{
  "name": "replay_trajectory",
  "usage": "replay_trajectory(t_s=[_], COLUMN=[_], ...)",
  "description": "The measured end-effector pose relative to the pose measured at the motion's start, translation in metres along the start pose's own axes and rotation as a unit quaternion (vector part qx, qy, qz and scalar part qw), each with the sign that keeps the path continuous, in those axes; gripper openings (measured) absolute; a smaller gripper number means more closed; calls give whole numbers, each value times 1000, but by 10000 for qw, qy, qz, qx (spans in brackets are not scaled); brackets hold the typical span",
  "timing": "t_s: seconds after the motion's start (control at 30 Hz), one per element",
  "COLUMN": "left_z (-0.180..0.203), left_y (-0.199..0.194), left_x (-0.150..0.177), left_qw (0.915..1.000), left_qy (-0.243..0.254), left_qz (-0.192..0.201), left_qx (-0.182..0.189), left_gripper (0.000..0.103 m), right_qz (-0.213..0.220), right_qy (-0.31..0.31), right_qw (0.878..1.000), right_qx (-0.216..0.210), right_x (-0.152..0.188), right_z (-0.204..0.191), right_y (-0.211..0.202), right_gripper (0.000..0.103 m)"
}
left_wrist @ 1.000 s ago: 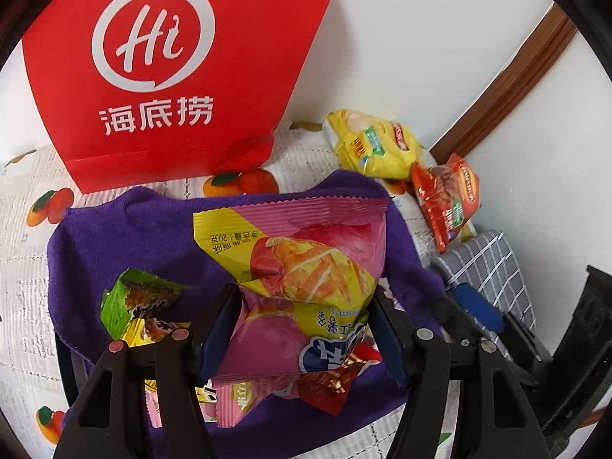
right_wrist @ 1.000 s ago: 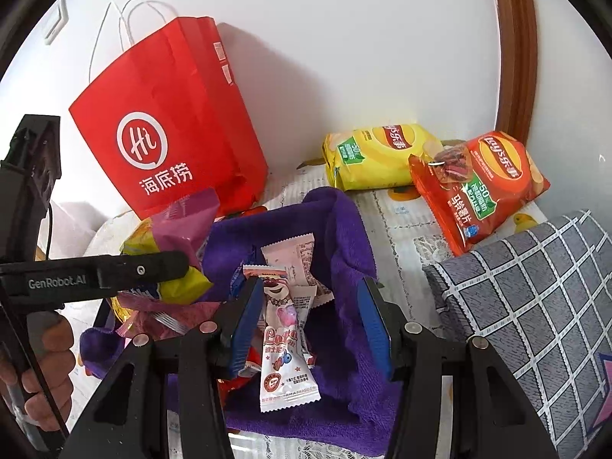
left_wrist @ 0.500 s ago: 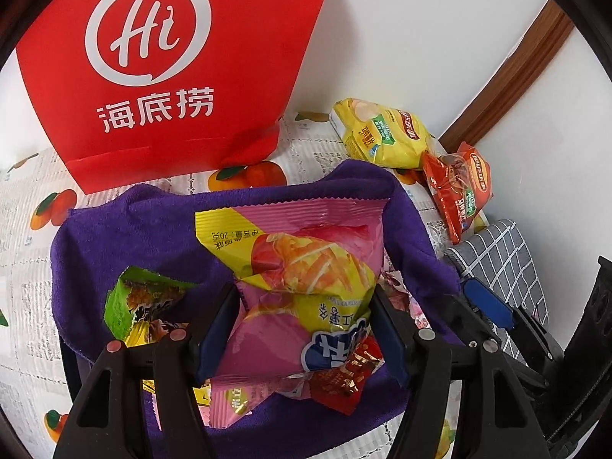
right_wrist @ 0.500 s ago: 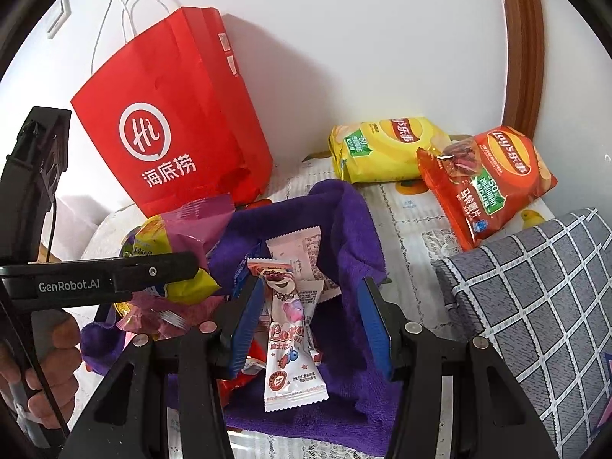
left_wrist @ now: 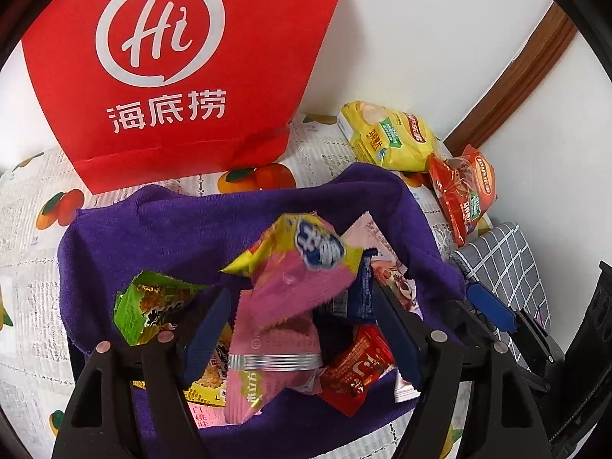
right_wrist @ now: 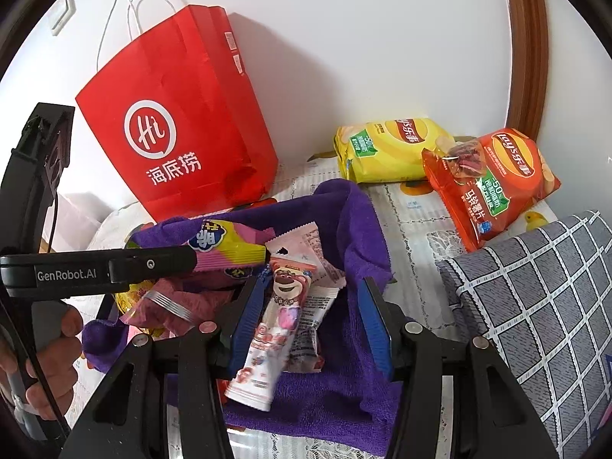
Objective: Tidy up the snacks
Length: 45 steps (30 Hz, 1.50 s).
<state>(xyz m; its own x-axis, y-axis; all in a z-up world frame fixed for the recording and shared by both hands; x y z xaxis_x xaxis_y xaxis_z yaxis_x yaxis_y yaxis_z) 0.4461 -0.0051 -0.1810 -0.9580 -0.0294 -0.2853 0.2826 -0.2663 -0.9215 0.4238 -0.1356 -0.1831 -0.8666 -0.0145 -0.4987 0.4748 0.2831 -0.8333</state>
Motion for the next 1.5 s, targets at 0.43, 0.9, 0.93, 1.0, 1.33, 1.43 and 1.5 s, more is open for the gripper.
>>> replay_trajectory(t_s=[0.43,0.9,0.93,1.0,1.33,1.43,1.5], left_z=[-2,-7,-9,-15,-30,-34,-34], left_y=[8,-64,-64,-61,-62,-63,-65], left_x=[-2,21,23,33,79,94,101], left_qw=[9999,9980,9981,9987,9991,9989,9988], left_qy=[-107,-41,-46,-92,-245,-347,-381], left_qz=[84,596,581,495,344,328,310], left_qx=[97,208,184,106,-7,-21,-38], left_gripper=[49,52,52,52,52,52,52], right_qz=[-172,-478,-457,-405,-356,-328,-284], right_qy=[-188,-462,-440,-385,-262,-257,-269], right_qw=[9996,9977,9980,9984,9990,9990,9990], right_qx=[75,98,60,15,88,175,193], right_x=[3,15,15,16,36,44,49], right_z=[-5,-26,-27,-28,-32,-34,-36], right_y=[8,21,19,12,-36,-55,-68], right_gripper=[51,51,51,51,52,52,56])
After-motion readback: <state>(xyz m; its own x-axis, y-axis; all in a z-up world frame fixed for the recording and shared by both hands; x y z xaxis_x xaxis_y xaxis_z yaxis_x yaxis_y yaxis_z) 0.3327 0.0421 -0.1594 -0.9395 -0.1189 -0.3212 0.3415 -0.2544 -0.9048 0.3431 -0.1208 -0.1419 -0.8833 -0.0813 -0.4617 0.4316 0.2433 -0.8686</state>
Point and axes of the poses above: each gripper's, at about its wrist camera, not at the fingertips, and y roughly the way its jaws point, z to its right, x to its underside, the point moved 6 cm from there along y, roughly the way its jaws point, and after that the axes turned 9 degrees about -z, right-handed, at the moved point
